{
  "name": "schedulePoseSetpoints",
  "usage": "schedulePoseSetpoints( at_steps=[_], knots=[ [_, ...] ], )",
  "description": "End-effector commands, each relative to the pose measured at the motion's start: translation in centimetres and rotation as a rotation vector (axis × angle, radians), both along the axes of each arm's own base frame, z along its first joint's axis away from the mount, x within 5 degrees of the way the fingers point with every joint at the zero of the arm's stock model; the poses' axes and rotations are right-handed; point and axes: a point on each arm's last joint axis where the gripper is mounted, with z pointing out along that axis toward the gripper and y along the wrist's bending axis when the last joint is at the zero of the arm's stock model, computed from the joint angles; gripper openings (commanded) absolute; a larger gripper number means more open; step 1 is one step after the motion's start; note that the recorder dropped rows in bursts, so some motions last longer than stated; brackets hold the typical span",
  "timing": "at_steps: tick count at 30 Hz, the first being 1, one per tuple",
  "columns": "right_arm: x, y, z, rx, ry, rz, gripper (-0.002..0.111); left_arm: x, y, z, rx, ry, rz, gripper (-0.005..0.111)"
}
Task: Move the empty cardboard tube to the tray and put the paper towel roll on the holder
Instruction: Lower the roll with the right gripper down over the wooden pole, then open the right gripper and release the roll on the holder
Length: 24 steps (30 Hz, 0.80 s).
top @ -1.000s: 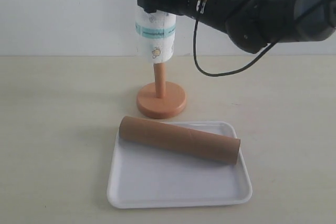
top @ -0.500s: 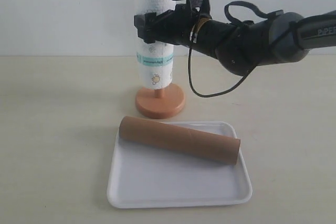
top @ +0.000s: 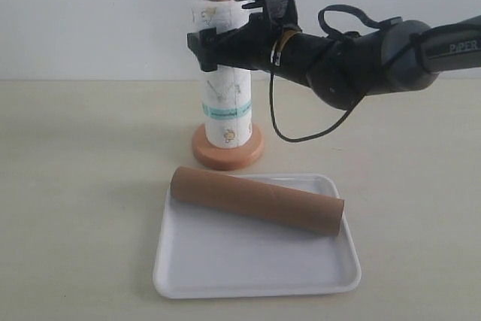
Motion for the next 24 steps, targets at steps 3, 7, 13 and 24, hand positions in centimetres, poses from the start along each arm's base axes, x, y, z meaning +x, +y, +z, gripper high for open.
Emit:
schedulePoseSetpoints(
  at_steps=[3,7,13,24],
  knots=[
    [-0.4,-0.2,2.2,0.044,-0.029,-0.004,0.105,0.0,-0.1,-0.1,-0.005,-0.002,-0.007,0.005],
    [-0.9,-0.7,4.4,0.044,-0.032,-0.025,0.105,0.0,-0.1,-0.1,-0.005,-0.002,-0.007,0.005],
    [-2.4,-1.9,8.9,0.014,-0.063,-0.065,0.105,0.0,-0.1,-0.1,-0.005,-0.002,-0.007,0.005],
    [-5.2,-4.3,14.6,-0.027,-0.083,-0.137,0.105,0.0,-0.1,-0.1,-0.005,-0.002,-0.007,0.005]
  ],
)
